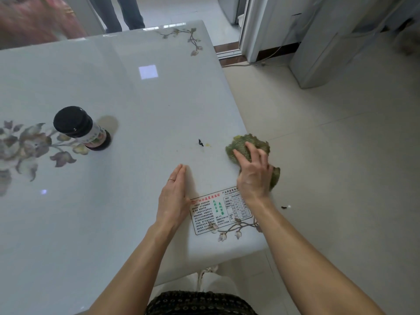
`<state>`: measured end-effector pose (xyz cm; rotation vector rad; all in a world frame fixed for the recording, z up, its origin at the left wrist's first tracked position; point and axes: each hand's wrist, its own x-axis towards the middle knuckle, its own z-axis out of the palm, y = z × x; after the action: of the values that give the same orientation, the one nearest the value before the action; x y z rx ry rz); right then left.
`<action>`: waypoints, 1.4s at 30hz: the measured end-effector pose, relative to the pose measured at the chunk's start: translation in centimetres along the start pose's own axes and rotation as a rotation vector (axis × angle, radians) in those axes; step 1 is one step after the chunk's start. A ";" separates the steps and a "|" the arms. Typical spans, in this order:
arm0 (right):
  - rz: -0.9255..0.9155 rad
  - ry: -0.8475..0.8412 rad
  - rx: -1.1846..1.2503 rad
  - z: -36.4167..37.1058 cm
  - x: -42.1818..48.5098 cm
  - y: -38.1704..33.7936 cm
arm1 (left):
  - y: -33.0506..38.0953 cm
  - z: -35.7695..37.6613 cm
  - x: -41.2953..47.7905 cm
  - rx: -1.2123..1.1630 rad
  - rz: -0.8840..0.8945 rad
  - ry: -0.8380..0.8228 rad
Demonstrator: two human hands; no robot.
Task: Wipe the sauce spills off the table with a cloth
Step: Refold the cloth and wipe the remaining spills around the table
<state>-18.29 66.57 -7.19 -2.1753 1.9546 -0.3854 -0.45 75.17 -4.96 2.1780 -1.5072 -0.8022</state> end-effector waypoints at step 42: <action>-0.204 -0.257 -0.171 3.7 -0.5 -13.4 | -1.9 -1.9 3.3 0.177 0.035 0.131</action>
<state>-4.55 68.43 -6.57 -2.3995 1.6903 0.0362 2.94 72.75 -5.41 2.2728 -1.5983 -0.5214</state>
